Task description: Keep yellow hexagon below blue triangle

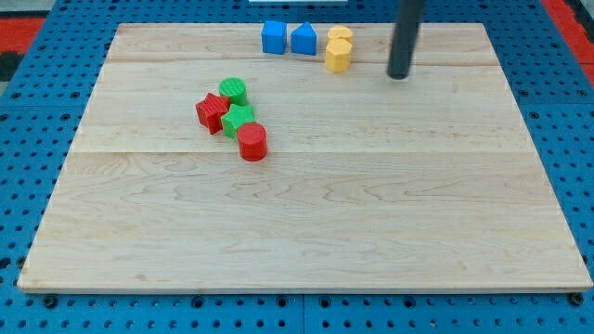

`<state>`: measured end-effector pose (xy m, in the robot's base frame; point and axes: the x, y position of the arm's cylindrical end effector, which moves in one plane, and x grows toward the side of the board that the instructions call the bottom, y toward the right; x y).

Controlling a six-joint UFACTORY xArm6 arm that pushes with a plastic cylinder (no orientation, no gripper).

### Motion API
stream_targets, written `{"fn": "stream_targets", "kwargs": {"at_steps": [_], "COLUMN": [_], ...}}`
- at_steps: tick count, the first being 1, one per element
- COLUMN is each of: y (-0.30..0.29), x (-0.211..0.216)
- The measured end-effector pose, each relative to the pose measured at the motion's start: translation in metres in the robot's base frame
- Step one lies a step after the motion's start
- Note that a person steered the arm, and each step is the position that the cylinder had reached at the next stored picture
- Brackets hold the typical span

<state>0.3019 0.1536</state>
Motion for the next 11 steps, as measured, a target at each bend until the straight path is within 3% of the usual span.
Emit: {"fn": "stream_targets", "kwargs": {"at_steps": [3,5,11], "y": [-0.052,-0.09,-0.119], "x": [-0.048,-0.036,0.0]}}
